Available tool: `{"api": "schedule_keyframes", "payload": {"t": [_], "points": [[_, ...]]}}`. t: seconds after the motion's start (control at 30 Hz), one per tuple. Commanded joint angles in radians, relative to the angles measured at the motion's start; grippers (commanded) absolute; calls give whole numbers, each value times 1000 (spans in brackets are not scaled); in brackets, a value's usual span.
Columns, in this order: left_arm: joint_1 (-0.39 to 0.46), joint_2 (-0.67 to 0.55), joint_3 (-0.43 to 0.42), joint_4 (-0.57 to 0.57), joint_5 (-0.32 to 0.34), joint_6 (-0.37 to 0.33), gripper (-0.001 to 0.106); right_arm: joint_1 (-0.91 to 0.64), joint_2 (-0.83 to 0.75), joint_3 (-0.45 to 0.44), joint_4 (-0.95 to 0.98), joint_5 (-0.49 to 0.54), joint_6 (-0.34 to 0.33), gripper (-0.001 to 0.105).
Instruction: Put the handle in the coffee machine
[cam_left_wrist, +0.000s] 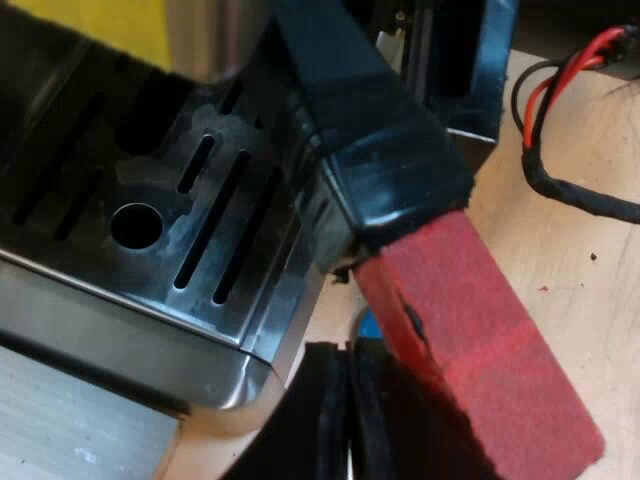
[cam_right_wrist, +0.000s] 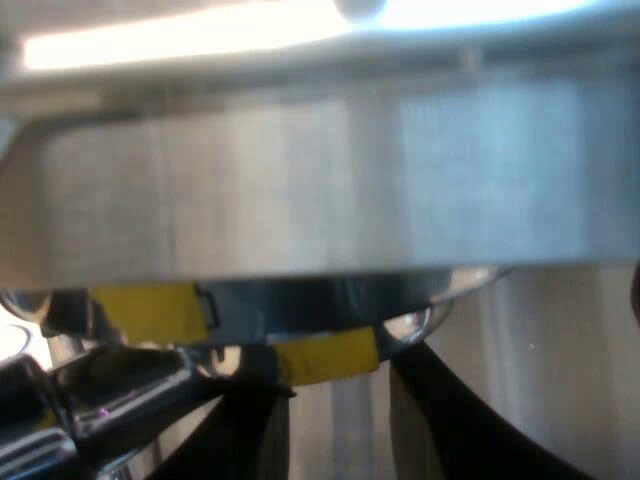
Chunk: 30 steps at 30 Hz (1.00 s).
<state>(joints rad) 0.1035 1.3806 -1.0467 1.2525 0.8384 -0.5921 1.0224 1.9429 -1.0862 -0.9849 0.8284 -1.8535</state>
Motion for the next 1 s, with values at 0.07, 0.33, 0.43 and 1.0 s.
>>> {"api": "schedule_keyframes", "payload": {"t": [0.07, 0.33, 0.43, 1.0], "points": [[-73, -7, -2, 77, 44, -1, 1, -6, -22, -20, -88, -3, -13, 28], [-155, -9, -2, 78, 43, -3, 1, -6, -22, -20, -81, -3, -87, 28], [-155, -11, -2, 78, 43, -15, 1, -6, -22, -20, -81, -3, -116, 28], [-155, -39, -3, 78, 60, -133, 1, 7, -62, 127, -83, 23, -123, 28]]}}
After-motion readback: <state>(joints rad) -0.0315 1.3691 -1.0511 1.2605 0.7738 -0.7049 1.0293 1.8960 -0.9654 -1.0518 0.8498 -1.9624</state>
